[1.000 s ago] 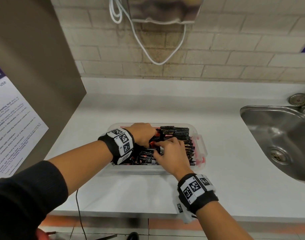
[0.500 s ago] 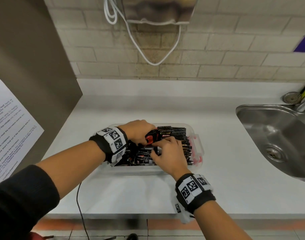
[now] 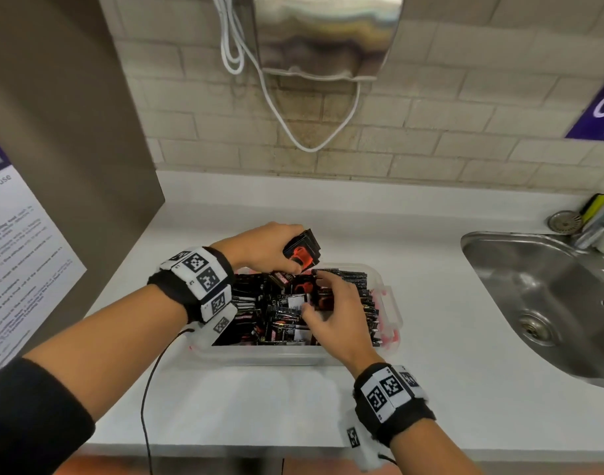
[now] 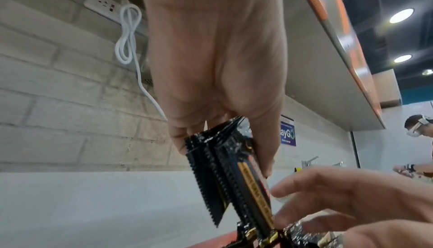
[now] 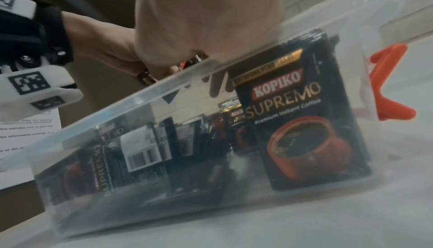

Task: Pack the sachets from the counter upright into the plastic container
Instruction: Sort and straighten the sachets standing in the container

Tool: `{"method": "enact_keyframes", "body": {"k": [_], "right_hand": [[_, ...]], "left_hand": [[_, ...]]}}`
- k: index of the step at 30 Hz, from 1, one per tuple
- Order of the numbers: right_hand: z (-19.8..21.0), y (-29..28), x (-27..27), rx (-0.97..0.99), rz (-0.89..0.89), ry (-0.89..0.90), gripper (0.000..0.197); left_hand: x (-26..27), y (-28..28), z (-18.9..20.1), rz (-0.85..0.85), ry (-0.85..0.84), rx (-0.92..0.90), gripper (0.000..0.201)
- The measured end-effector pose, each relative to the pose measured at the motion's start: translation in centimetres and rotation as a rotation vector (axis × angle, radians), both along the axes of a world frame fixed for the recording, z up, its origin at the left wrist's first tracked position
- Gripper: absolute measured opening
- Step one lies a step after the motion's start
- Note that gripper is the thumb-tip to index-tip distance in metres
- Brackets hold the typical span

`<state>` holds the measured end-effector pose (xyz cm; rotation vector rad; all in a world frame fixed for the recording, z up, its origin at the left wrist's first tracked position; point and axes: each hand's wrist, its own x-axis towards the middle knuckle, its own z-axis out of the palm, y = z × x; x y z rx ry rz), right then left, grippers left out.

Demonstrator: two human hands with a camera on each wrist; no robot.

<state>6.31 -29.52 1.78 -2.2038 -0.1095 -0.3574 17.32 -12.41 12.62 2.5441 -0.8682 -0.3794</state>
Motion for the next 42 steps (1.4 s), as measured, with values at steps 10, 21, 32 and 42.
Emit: {"method": "enact_keyframes", "body": {"k": [10,21,32,42], "right_hand": [[3.9,-2.0,0.1,0.616,0.259,0.261,0.083],[4.4,-3.9,0.0,0.575,0.179,0.243,0.042],[5.8,-6.7,0.0,-0.131,0.323,0.16,0.055],[6.8,-7.5,0.7,-0.234,0.273,0.252,0.068]], "left_hand": [[-2.2,-2.5,0.1,0.119,0.176,-0.528,0.044],[-4.1,-5.1,-1.9,0.29,0.398,-0.73,0.054],[-3.7,-4.7,-0.8,0.126,0.564,-0.414,0.054],[-3.9,-6.1,-1.7,0.105,0.544,-0.62,0.043]]}}
